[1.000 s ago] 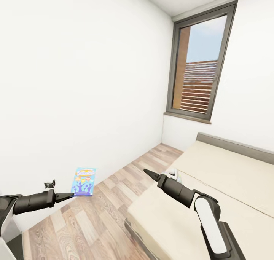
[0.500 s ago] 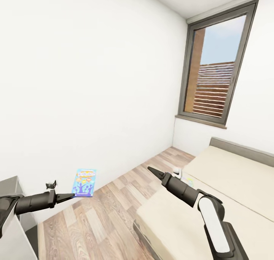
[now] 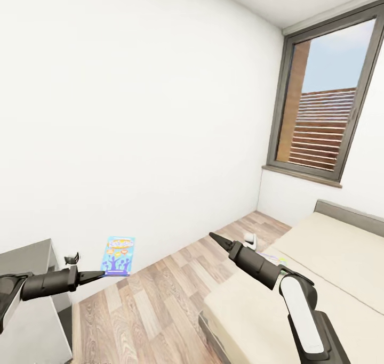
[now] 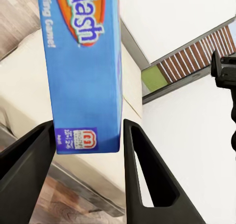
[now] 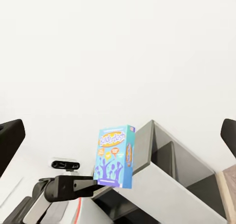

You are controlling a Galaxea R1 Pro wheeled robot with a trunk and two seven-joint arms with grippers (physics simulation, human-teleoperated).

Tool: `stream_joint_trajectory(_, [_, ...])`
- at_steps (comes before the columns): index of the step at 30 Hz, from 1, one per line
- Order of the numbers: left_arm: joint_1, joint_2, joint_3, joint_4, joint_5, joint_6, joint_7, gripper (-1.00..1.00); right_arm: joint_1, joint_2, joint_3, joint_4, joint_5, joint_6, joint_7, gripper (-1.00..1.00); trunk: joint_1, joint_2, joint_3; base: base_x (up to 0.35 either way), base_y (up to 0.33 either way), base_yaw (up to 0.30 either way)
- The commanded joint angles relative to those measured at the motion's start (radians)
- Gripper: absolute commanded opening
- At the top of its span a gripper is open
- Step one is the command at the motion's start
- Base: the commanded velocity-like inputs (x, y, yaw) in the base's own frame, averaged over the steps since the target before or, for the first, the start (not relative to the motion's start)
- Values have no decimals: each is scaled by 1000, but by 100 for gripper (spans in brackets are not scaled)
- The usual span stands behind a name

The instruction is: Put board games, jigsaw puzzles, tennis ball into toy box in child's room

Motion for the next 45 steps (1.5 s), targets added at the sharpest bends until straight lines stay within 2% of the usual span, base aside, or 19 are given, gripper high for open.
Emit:
stream_joint_trajectory(1, [-1, 0, 0, 0, 1, 10, -3, -100, 0, 1, -3, 0, 2, 7, 3, 100, 0, -1, 1, 0, 0, 209])
stream_joint_trajectory(11, [-1, 1, 1, 0, 2, 10, -4, -100, 0, 3, -2, 0, 8, 3, -4, 100, 0, -1, 13, 0, 0, 209])
stream_joint_trajectory(19, [0, 15, 9, 1, 8, 28, -25, -100, 0, 8, 2, 0, 10, 1, -8, 100, 0, -1, 23, 0, 0, 209])
stream_joint_trajectory(25, [2, 71, 9, 2, 16, 32, -25, -100, 0, 8, 5, 0, 10, -13, -8, 100, 0, -1, 30, 0, 0, 209])
stream_joint_trajectory(29, [2, 88, 9, 2, 19, 33, -25, -100, 0, 8, 6, 1, 9, -21, -8, 100, 0, -1, 35, 0, 0, 209])
stream_joint_trajectory(45, [2, 85, 9, 2, 17, 33, -25, -100, 0, 6, 7, 2, 9, -22, -8, 100, 0, -1, 55, 0, 0, 209])
